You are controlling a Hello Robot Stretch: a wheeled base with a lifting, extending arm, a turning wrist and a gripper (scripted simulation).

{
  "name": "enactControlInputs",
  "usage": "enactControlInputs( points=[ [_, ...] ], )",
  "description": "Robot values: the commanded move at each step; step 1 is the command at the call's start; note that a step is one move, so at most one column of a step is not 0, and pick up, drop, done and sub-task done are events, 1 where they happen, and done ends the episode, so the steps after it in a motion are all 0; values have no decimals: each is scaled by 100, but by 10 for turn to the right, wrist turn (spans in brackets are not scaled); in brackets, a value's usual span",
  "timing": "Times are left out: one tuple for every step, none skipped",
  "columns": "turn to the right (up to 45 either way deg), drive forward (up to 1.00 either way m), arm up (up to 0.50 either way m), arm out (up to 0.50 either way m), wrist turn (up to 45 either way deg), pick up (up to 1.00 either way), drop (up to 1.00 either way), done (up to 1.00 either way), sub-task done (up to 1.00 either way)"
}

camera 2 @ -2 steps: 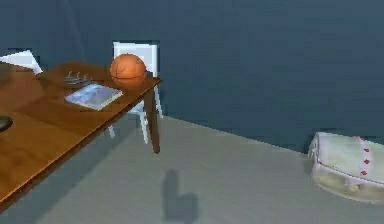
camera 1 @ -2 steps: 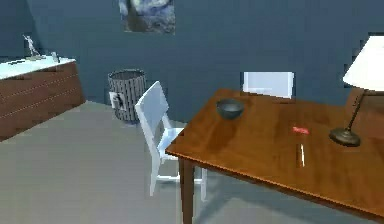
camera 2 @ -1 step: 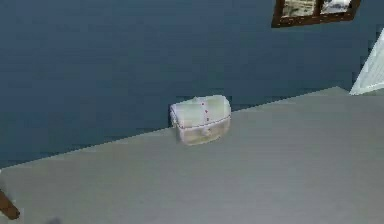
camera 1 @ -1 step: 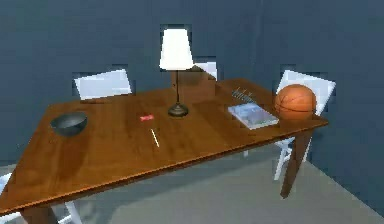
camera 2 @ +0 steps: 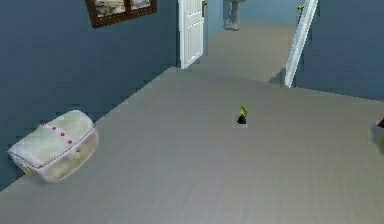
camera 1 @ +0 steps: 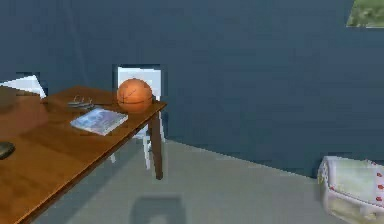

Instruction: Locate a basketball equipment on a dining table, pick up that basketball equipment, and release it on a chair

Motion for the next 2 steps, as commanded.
enactControlInputs(
  points=[
    [210, 0, 0, 0, 0, 0, 0, 0, 0],
    [0, 60, 0, 0, 0, 0, 0, 0, 0]
  ],
)
